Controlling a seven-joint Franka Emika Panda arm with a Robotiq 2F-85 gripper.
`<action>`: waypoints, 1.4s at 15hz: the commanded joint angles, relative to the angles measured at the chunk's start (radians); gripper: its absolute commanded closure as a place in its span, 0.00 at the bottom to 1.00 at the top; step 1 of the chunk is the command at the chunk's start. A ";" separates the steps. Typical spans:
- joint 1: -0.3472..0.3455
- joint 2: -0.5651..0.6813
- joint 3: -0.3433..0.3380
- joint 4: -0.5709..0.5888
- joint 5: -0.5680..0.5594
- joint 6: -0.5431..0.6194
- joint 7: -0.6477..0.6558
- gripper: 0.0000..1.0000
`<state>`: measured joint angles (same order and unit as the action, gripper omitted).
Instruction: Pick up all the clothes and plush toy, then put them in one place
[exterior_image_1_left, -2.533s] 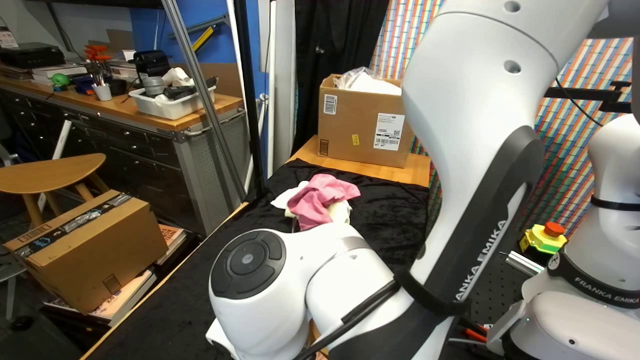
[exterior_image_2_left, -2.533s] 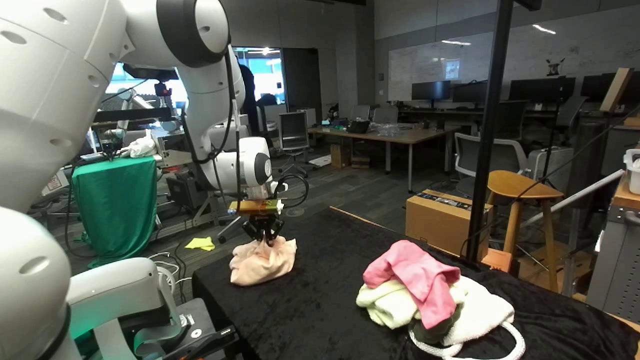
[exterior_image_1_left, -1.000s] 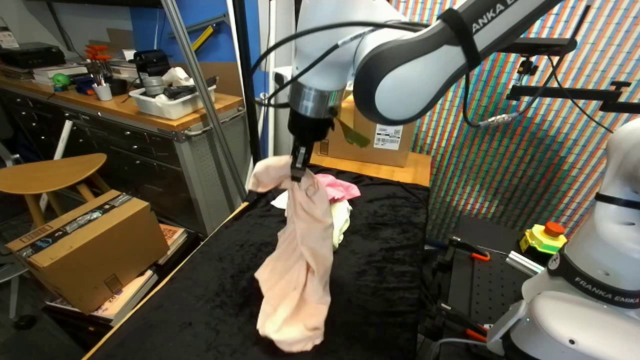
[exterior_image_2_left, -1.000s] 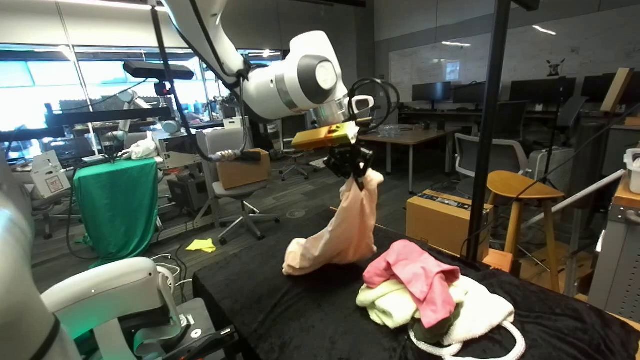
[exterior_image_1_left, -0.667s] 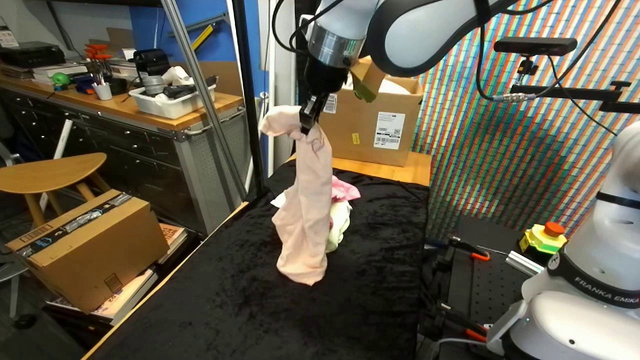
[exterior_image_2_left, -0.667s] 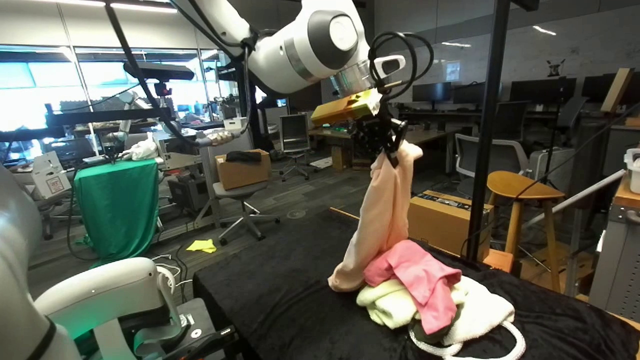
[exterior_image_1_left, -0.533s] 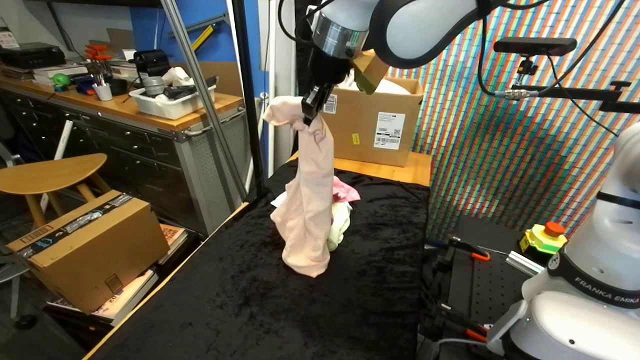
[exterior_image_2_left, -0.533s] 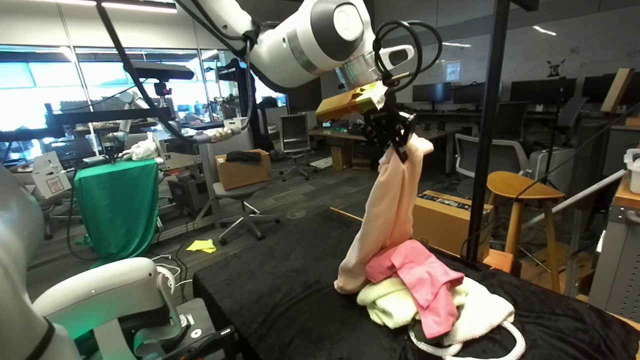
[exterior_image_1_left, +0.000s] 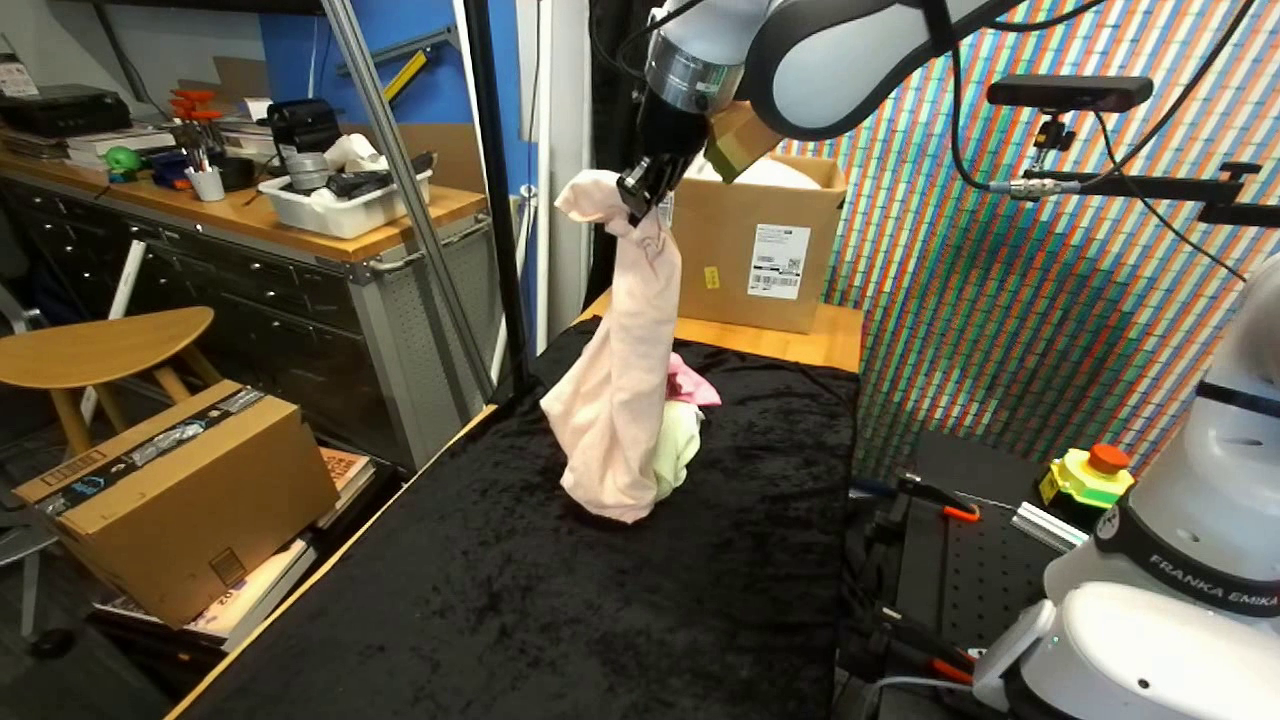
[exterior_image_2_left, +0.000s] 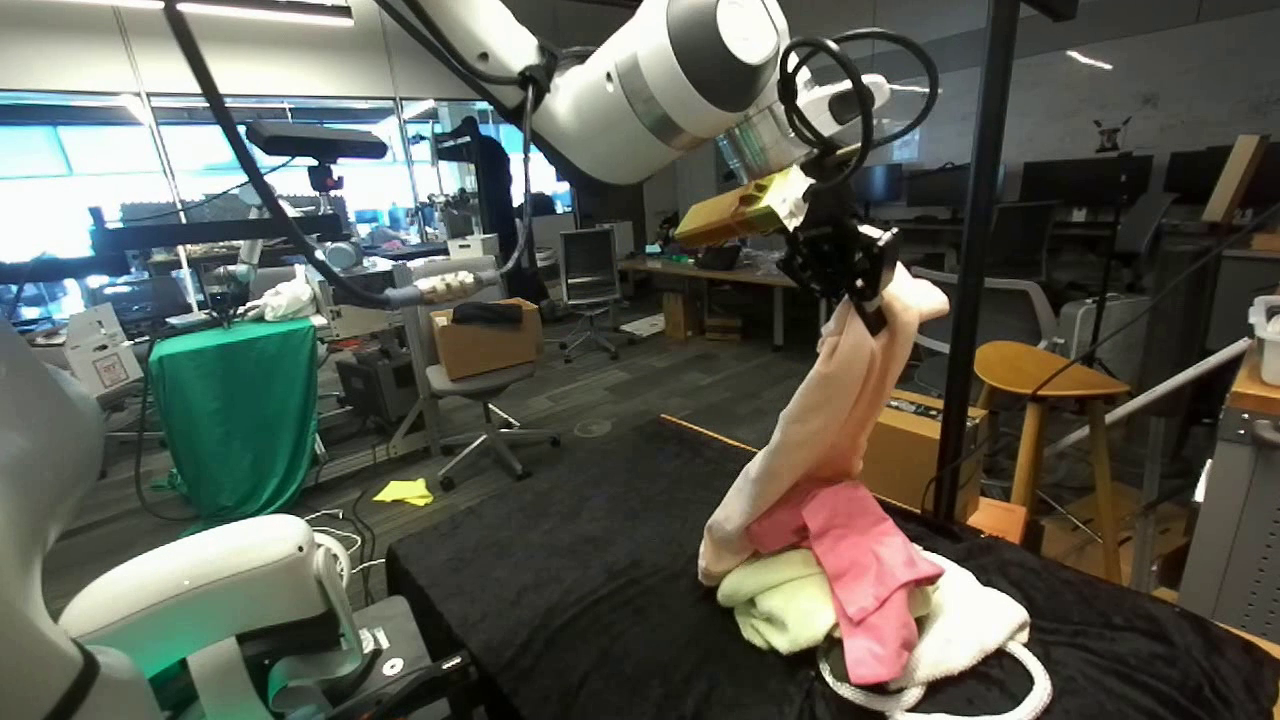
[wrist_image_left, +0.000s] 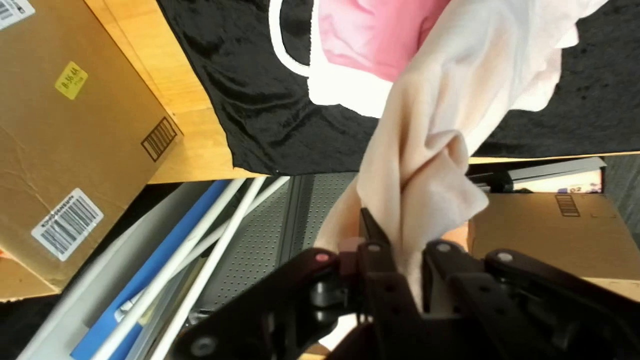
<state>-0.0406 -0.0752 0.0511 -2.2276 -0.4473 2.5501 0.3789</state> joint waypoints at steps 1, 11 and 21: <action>-0.009 0.099 -0.017 0.026 -0.059 0.041 0.072 0.90; 0.088 0.366 -0.103 0.085 -0.027 0.048 0.065 0.89; 0.131 0.264 -0.109 0.010 0.012 0.028 0.011 0.10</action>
<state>0.0679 0.2721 -0.0522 -2.1648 -0.4628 2.5959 0.4300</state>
